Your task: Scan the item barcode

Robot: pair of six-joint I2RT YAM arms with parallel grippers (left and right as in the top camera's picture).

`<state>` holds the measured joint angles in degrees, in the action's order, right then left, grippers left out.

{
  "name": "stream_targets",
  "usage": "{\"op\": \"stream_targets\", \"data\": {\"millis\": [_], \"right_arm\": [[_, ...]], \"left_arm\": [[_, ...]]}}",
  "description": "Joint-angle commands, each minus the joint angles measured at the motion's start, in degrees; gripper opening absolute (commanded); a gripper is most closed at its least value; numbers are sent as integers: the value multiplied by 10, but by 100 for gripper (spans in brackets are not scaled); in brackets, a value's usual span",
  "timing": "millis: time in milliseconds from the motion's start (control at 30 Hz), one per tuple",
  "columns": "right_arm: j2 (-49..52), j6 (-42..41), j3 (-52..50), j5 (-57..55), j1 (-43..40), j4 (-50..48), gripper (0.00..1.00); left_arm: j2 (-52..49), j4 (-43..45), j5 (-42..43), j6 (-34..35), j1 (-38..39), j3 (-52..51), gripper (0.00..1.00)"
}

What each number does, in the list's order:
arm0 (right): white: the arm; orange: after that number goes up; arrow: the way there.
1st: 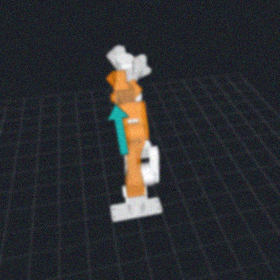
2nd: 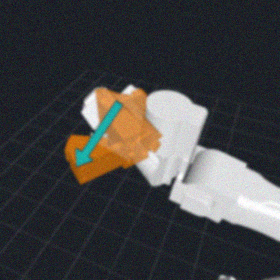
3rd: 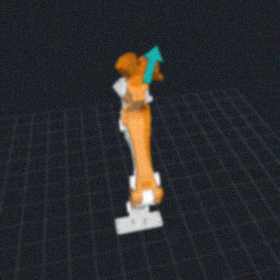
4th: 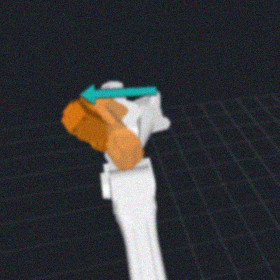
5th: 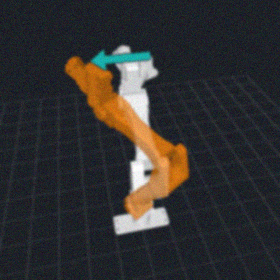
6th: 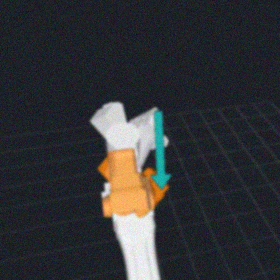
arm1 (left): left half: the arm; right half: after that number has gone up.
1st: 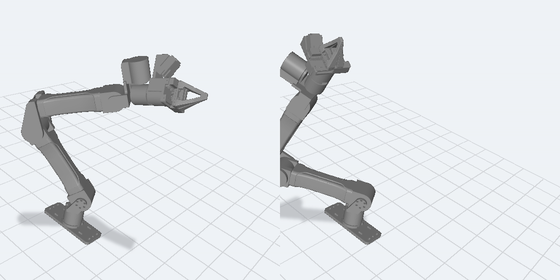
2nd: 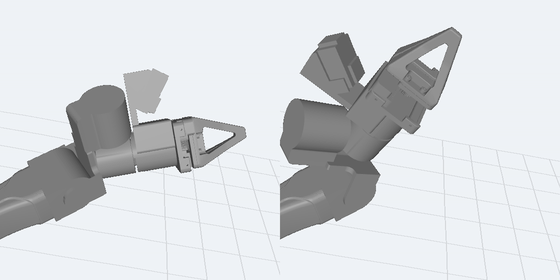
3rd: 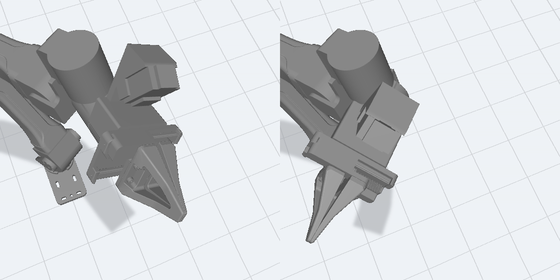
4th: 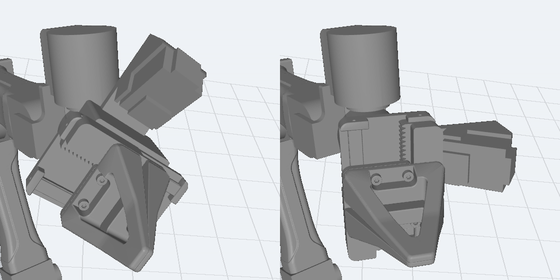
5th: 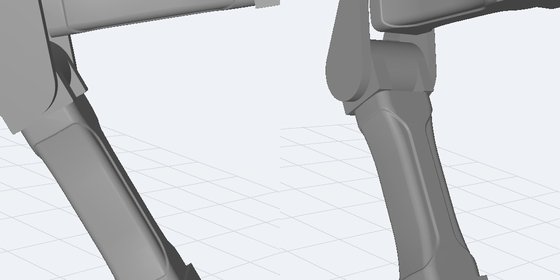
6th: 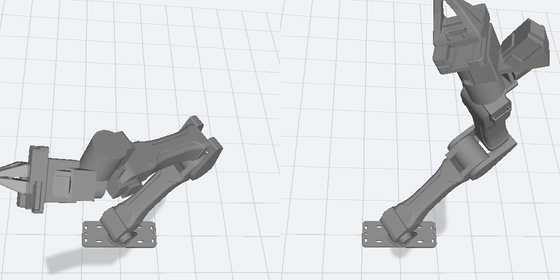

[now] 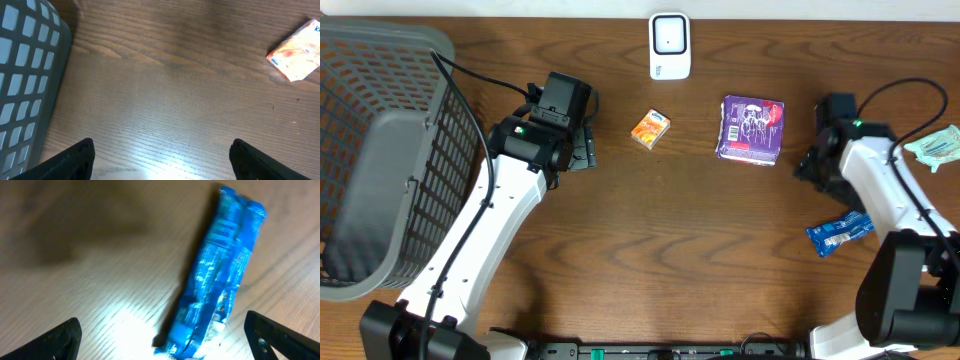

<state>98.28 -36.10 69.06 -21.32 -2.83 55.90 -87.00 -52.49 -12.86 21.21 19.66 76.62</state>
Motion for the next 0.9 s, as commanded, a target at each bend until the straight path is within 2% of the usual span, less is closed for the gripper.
{"op": "stream_targets", "data": {"millis": [0,100,167,267,333,433,500,867], "right_arm": [[-11,97,41,96,-17,18,99],[-10,98,37,85,-30,33,98],[-10,68,26,58,-42,41,98],[-10,9,-5,30,-68,37,90],[-10,-1,-30,30,-82,15,85],[-9,-3,-92,29,-99,-70,82],[-9,-8,-110,27,-101,-93,80],[-8,-99,-171,-23,-102,-137,72]], "left_arm": [[-3,-2,-11,5,-1,4,86],[-3,-2,-11,5,-1,4,86],[-3,-2,-11,5,-1,4,86],[-3,-2,-11,5,-1,4,86],[-3,-2,-11,5,-1,4,86],[-3,-2,-11,5,-1,4,86],[-3,-2,-11,5,-1,4,86],[-3,-2,-11,5,-1,4,86]]}}
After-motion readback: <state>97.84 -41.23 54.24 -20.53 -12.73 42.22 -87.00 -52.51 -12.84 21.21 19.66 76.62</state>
